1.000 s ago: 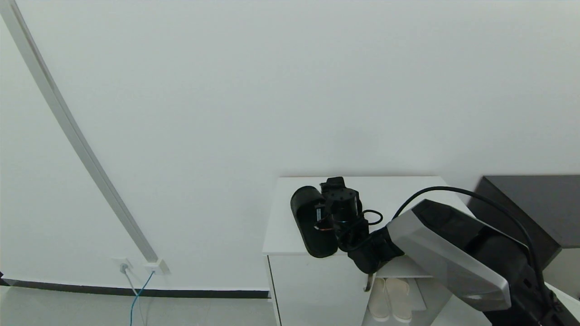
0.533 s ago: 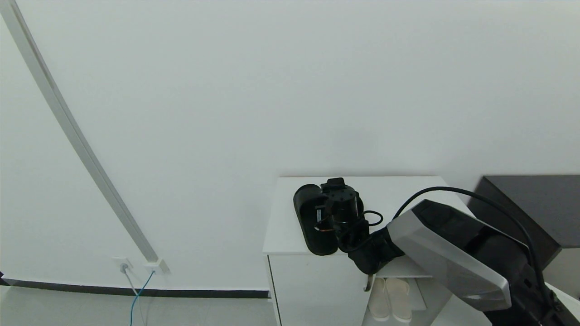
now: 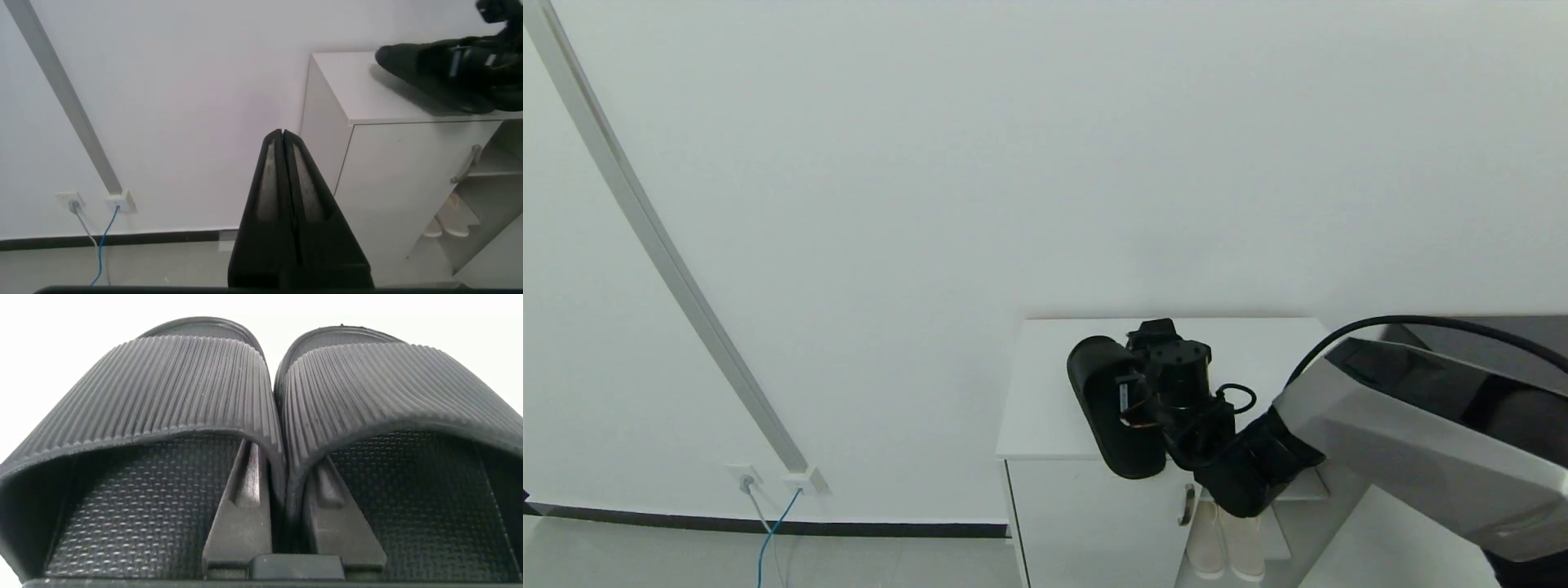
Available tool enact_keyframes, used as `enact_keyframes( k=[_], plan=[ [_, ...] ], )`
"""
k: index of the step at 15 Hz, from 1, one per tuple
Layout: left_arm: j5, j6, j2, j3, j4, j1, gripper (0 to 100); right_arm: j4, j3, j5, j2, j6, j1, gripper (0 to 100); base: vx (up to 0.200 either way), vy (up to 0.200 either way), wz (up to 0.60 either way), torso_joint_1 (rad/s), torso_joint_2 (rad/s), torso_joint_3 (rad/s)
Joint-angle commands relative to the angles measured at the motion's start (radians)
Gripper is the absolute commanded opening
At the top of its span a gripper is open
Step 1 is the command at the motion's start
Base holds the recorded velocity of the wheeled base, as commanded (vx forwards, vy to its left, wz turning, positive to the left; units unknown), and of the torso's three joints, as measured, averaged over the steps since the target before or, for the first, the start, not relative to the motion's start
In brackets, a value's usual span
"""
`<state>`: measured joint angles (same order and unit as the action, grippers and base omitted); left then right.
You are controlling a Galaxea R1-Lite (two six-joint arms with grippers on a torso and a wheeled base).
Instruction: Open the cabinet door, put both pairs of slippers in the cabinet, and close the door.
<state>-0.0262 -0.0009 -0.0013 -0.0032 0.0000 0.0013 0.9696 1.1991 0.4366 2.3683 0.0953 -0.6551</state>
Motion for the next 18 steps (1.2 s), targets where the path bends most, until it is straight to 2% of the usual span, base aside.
enact_keyframes(
  k=[1, 3, 6, 12, 14, 16, 18],
  plan=[
    [0.000, 0.001, 0.001, 0.000, 0.000, 0.000, 0, 0.043, -0.259, -0.045, -0.227, 0.001, -0.003, 0, 0.000, 0.000, 0.00, 0.000, 0.00, 0.000],
    [0.000, 0.001, 0.001, 0.000, 0.000, 0.000, 0, 0.058, -0.397, -0.096, -0.334, 0.024, -0.017, 0, 0.000, 0.000, 0.00, 0.000, 0.00, 0.000],
    [0.000, 0.001, 0.001, 0.000, 0.000, 0.000, 0, 0.058, -0.520, -0.125, -0.458, 0.037, -0.052, 0, 0.000, 0.000, 0.00, 0.000, 0.00, 0.000],
    [0.000, 0.005, 0.001, 0.000, 0.000, 0.000, 0, 0.049, -0.602, -0.151, -0.570, 0.029, -0.130, 0, 0.000, 0.000, 0.00, 0.000, 0.00, 0.000],
    [0.000, 0.002, 0.001, 0.000, 0.000, 0.000, 0, 0.043, -0.616, -0.160, -0.590, 0.024, -0.135, 0, 0.000, 0.000, 0.00, 0.000, 0.00, 0.000],
    [0.000, 0.001, 0.001, 0.000, 0.000, 0.000, 0, 0.015, -0.629, -0.223, -0.627, 0.024, -0.130, 0, 0.000, 0.000, 0.00, 0.000, 0.00, 0.000],
    [0.000, 0.001, 0.001, 0.000, 0.000, 0.000, 0, -0.002, -0.655, -0.242, -0.663, 0.003, -0.127, 0, 0.000, 0.000, 0.00, 0.000, 0.00, 0.000]
  ],
)
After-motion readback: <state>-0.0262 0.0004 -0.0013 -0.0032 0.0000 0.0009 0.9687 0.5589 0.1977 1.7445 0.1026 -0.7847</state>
